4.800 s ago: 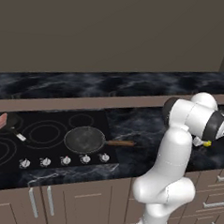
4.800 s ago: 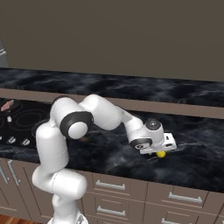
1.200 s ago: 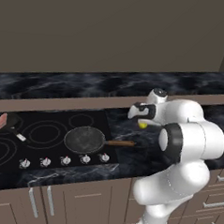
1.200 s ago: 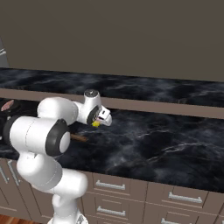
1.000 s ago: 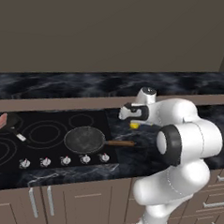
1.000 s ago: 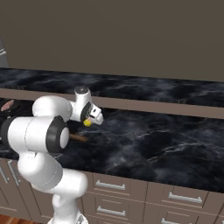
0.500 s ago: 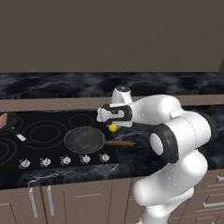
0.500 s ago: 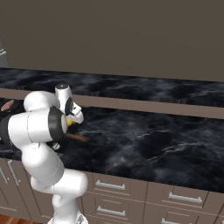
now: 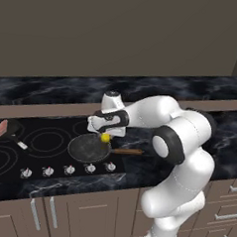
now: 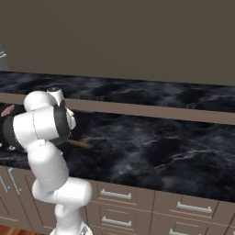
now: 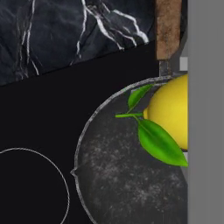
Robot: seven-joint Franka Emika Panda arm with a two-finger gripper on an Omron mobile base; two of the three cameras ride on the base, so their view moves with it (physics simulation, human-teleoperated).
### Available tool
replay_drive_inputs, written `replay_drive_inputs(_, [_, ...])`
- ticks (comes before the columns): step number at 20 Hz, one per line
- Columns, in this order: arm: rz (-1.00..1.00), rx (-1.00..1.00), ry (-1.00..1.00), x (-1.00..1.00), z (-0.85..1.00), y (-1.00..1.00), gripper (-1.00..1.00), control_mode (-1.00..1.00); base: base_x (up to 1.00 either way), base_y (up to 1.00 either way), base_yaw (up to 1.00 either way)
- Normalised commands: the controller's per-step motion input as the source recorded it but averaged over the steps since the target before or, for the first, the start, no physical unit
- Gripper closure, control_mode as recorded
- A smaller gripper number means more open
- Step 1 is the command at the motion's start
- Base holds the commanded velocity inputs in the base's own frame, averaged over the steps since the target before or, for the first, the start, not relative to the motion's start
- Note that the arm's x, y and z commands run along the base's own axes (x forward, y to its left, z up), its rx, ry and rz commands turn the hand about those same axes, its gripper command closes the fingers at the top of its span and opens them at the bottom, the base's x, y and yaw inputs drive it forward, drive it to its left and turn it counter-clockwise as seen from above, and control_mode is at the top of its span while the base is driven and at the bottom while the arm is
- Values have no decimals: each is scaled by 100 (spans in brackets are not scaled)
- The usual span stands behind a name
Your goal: Place both pans onto different burners. Then place the lemon and the steak on different pans.
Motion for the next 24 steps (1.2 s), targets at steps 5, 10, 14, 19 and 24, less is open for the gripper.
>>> replay_drive_inputs(5, [0, 0, 0, 3, -22, 19, 100, -100, 0, 0, 0])
replay_drive_inputs(10, [0, 0, 0, 1, -35, 23, 100, -100, 0, 0, 0])
replay_drive_inputs(14, [0, 0, 0, 1, -27, 24, 100, -100, 0, 0, 0])
replay_drive_inputs(19, [0, 0, 0, 3, -18, 21, 100, -100, 0, 0, 0])
replay_drive_inputs(24, [0, 0, 0, 11, -17, 14, 100, -100, 0, 0, 0])
